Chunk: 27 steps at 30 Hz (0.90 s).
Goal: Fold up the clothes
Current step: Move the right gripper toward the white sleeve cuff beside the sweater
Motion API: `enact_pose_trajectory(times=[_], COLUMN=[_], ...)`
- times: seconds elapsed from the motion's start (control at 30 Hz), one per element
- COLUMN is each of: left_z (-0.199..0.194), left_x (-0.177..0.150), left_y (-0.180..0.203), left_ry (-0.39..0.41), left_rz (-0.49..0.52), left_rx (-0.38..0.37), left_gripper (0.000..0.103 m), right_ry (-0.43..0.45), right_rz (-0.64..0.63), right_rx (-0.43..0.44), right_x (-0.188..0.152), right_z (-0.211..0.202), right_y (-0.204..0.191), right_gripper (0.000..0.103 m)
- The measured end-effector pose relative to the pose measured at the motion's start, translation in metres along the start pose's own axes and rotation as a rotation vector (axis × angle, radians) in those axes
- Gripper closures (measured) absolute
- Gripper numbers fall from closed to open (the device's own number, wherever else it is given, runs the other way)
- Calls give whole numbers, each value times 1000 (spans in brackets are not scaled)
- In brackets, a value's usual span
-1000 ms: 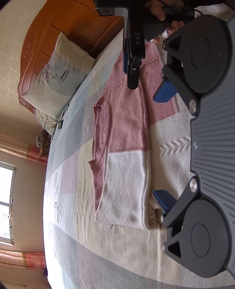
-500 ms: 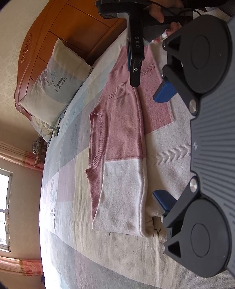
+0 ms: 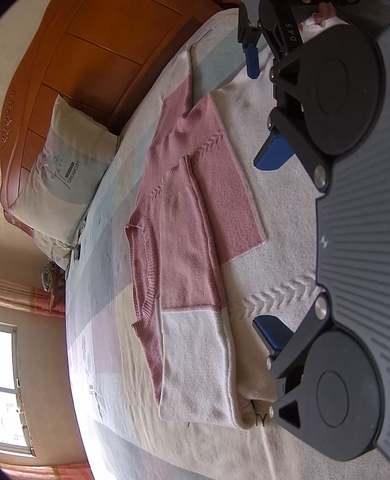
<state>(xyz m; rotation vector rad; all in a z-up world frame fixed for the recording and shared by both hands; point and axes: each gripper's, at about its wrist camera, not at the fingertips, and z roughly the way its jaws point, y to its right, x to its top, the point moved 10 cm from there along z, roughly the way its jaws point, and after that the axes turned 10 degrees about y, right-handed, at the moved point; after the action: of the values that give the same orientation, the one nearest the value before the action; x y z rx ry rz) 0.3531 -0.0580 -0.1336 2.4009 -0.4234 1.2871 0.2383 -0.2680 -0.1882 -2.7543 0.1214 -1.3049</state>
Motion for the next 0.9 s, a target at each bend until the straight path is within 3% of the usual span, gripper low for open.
enact_pose_trajectory(times=[0.17, 0.37, 0.63, 0.9], left_z=[-5, -13, -23, -21], left_x=[-1, -3, -6, -20], left_y=[29, 60, 82, 98], left_ry=[-9, -16, -27, -40], left_rz=[89, 147, 165, 250], left_rx=[-79, -153, -214, -208], left_gripper=[1, 1, 1, 1], right_ry=[33, 44, 40, 73], right_rz=[25, -35, -10, 1], right_rx=[-2, -70, -136, -185], right_x=[-26, -33, -32, -34], right_z=[-28, -27, -24, -26], right_y=[1, -4, -5, -7], right_gripper=[0, 0, 0, 0])
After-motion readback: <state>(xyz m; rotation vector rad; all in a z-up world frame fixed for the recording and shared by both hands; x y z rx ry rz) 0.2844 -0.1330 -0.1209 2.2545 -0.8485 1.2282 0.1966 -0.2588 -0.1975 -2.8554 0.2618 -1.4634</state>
